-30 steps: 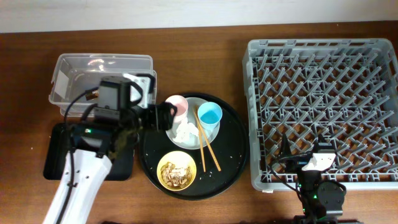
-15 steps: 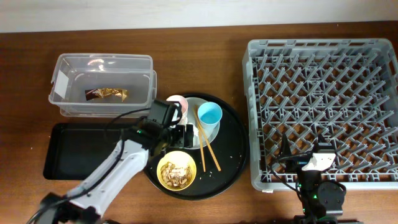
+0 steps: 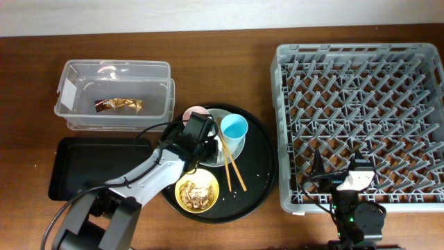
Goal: Sort waste into correct bins and load items into the dishwasher rack
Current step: 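Grasp the white tissue on the plate with the left gripper, then drop the tissue into the clear bin with the left gripper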
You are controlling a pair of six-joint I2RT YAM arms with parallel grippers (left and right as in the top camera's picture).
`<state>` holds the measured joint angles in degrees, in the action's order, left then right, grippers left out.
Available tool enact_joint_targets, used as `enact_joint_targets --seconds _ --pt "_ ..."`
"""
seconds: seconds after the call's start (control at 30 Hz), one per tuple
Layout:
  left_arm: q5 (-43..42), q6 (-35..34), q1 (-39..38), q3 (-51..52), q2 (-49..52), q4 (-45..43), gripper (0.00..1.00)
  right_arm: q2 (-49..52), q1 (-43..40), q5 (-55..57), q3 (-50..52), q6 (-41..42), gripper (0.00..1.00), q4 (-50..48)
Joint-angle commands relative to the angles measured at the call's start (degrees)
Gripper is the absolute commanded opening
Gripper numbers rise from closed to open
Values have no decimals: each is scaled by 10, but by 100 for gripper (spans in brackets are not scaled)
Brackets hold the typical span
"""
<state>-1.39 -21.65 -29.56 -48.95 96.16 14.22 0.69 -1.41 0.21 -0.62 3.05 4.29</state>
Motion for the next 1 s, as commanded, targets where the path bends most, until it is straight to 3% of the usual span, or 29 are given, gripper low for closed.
enact_joint_targets --seconds 0.0,0.13,0.4,0.47,0.57,0.7,0.87,0.93,0.97 --pt "14 0 -1 2 7 0 1 -3 3 6 3 4 98 3" --pt "17 0 0 1 -16 29 0 -3 3 6 3 4 98 3" --pt "47 0 0 1 -178 90 1 -3 3 6 3 4 98 3" --pt "37 0 23 -16 -222 92 0 -3 3 6 3 4 98 3" --pt "16 22 145 -97 -244 121 0 -3 3 6 3 4 98 3" --pt "20 22 264 -103 -215 29 0 -3 3 6 3 4 98 3" --pt "27 22 282 -103 -17 -159 1 -3 3 6 3 4 98 3" --pt "27 22 282 -103 18 -204 38 -3 3 6 3 4 98 3" --pt "27 22 282 -103 18 -209 50 -3 3 6 3 4 98 3"
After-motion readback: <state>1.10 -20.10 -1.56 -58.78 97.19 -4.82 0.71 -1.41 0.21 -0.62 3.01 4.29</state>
